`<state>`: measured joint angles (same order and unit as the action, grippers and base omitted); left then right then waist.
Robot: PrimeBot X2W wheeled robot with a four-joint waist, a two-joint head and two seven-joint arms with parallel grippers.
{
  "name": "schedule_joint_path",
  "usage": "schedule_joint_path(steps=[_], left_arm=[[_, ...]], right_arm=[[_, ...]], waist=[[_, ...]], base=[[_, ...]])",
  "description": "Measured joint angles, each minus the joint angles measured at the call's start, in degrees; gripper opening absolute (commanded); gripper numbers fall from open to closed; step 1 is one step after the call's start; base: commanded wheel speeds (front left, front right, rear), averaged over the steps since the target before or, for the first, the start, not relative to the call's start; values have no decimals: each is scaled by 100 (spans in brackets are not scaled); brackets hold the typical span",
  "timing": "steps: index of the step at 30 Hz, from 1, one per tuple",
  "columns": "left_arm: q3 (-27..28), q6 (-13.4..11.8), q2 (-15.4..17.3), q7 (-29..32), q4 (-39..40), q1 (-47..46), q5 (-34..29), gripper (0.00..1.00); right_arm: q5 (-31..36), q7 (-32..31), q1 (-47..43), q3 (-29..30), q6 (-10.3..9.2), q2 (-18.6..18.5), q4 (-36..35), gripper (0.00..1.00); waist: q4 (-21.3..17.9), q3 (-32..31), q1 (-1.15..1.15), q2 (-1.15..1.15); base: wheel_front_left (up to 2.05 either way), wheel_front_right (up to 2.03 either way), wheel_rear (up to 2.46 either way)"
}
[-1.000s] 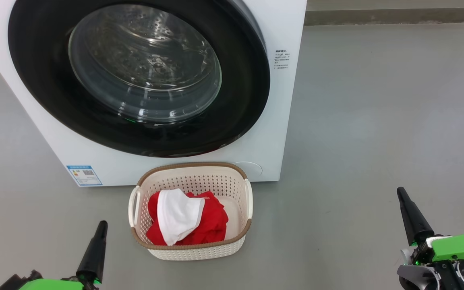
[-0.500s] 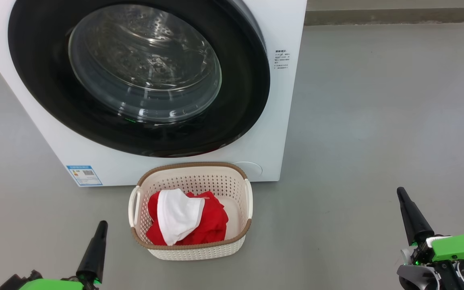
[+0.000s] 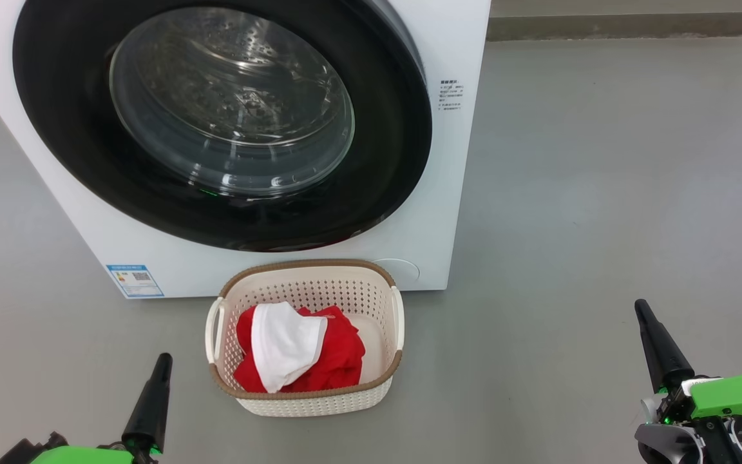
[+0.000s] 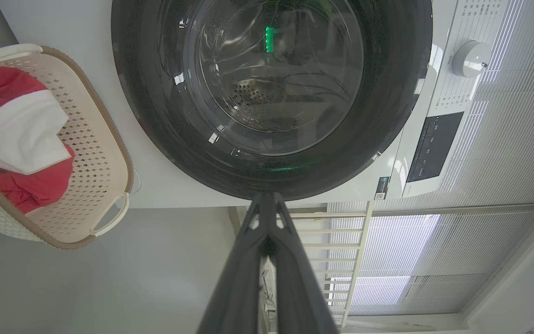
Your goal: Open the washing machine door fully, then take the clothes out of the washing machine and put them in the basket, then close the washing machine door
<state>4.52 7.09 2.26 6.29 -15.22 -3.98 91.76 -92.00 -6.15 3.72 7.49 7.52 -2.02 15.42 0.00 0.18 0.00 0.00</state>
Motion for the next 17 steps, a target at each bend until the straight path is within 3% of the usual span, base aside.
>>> schedule_joint_path(steps=[17], left_arm=[[0,0,0,0,0,0,0,0]], right_arm=[[0,0,0,0,0,0,0,0]], waist=[[0,0,0,0]], base=[[0,0,0]])
